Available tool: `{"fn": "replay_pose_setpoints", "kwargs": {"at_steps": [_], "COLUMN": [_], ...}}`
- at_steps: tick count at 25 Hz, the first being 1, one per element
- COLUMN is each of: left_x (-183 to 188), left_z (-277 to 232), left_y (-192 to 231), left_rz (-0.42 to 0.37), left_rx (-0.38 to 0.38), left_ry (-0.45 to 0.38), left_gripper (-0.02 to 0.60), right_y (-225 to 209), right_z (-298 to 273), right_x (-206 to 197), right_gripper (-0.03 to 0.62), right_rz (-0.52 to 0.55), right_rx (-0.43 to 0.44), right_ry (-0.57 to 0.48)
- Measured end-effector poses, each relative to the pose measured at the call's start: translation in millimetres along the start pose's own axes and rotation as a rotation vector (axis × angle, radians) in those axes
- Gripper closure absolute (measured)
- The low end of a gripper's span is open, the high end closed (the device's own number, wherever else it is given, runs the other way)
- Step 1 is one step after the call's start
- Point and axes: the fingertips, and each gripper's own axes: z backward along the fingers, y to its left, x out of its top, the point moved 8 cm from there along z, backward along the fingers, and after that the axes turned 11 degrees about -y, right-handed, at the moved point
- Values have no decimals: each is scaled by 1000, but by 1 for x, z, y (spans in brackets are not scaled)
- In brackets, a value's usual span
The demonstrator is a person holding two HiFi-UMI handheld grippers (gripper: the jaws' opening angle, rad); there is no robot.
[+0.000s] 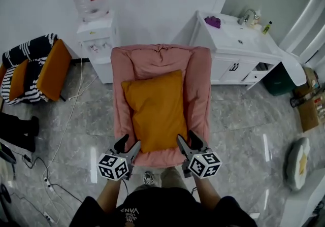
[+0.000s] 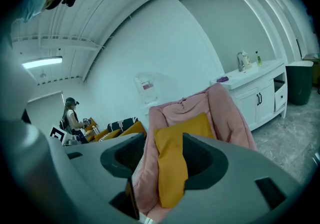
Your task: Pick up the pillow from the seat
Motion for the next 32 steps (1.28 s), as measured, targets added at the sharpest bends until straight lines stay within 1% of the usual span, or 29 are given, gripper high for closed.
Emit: {"fn": "replay_pose_setpoints", "kwargs": {"at_steps": [3,8,11,17,20,23,28,32], "left_x": [-6,-18,-26,-44,-59,-71,-84,-86], "left_z": [-16,-48,-67,-106,-121,-137,-157,-170], "left_y": [11,28,38,61,72,82,102,124], "left_rz": [25,38,50,48,75,96,123,156], "left_rx": [31,86,118,188,231,259,312,347], "left_ry": [28,69,89,132,163,190,205,193], "left_gripper": [333,333,333,322,318,308,290,284], "right_y": [-14,-47,-70,-115,-133,-151,-181,-204], "right_z": [-24,-57,-78,-111,-124,-141,-165,-183], "right_x": [-6,-11,-15,-24,-36,-49,-70,-86], "right_gripper": [364,364,364,358,347,338,333,328], "right_rz": [-3,-13,-15,-40,-54,-62,-62,-60], "right_rx": [15,28,22,-1,-10,-14,-25,-36], "right_ry": [54,114,142,183,223,260,316,354]}}
